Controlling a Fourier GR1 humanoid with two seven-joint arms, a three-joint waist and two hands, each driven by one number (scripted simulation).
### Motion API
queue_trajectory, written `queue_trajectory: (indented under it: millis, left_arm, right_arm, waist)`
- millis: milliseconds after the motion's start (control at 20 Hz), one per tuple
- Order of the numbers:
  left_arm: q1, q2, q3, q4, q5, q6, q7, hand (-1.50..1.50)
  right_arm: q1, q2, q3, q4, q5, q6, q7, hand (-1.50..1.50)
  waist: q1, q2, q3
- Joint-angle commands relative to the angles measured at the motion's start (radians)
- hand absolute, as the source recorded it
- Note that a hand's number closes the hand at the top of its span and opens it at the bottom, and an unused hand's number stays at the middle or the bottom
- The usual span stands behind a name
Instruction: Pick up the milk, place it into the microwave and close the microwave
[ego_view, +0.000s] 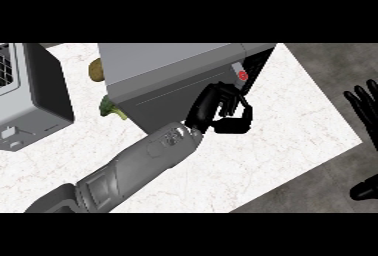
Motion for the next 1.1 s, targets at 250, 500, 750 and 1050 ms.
queue_trajectory:
  millis: [250,500,750,1050]
  left_arm:
    - [-0.120,-0.052,0.000,0.032,0.024,-0.006,-0.004,1.50]
    - [-0.126,-0.052,0.000,0.054,0.043,0.010,-0.016,1.50]
    - [-0.126,-0.052,-0.004,0.066,0.056,0.031,-0.026,1.50]
    - [-0.129,-0.051,-0.007,0.055,0.076,0.054,-0.029,1.50]
  right_arm:
    - [-0.074,-0.053,0.109,-0.137,0.028,0.165,-0.009,1.50]
    - [-0.078,-0.072,0.138,-0.198,0.025,0.174,0.023,1.50]
    - [-0.082,-0.076,0.160,-0.258,0.008,0.166,0.052,1.50]
    - [-0.076,-0.066,0.196,-0.313,-0.006,0.158,0.082,1.50]
  waist:
    - [-0.015,-0.005,0.004]
    - [-0.044,-0.001,0.004]
    - [-0.057,-0.004,0.004]
    - [-0.076,-0.004,0.005]
